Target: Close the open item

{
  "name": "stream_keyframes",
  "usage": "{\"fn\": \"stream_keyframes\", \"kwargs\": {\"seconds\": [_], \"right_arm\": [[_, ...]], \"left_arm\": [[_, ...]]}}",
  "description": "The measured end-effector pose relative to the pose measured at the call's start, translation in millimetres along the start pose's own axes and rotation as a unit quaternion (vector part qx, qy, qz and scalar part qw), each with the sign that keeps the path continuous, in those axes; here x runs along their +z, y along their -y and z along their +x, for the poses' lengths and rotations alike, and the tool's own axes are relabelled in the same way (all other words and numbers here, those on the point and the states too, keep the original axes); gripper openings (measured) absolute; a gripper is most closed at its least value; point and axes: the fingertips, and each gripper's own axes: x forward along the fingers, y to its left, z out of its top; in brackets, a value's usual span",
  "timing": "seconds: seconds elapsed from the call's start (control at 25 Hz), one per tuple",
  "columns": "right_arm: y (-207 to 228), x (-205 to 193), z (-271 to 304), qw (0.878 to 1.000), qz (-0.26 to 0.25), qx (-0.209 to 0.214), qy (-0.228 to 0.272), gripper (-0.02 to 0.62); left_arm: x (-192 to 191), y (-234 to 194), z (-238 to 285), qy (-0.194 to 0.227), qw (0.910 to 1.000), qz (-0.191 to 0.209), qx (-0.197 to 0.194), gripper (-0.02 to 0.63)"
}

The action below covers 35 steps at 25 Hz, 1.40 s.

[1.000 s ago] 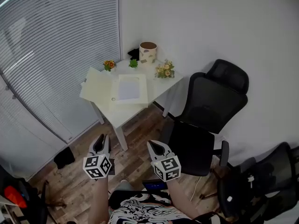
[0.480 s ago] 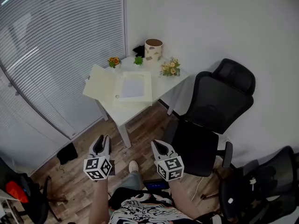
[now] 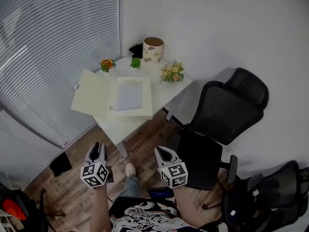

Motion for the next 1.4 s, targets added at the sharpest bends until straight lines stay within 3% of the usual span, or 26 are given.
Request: {"fn": "stream_keyframes", "kwargs": {"seconds": [0.44,0.64,0.8,1.12,1.4], "right_arm": [[78.4,2.3,137.5,0.996,-0.018,-0.008,-0.083,0.003],[99.9,-9.0,173.4,0.993,-0.014,-0.017,-0.117,0.003],[110.5,-19.5,198.2,0.989,-0.024,-0.016,-0.148,0.003],[121.8,-33.9,231.7,0.977,-0.039,-0.006,-0.211,0.005],[129.3,-29.8,232.9,0.973,-0.054,-0.021,-0.223,0.003]], "left_arm": [[12.9,-103.0,135.7,-0.057,0.9955,-0.023,0.073,0.114],[2.2,-141.2,168.0,-0.08,0.9899,-0.07,0.094,0.133],[-3.4,-161.9,187.6,-0.09,0.9853,-0.111,0.093,0.194],[19.0,-199.4,213.7,-0.033,0.9814,-0.162,0.099,0.209],[34.8,-218.3,218.1,0.003,0.9767,-0.18,0.117,0.126]]}}
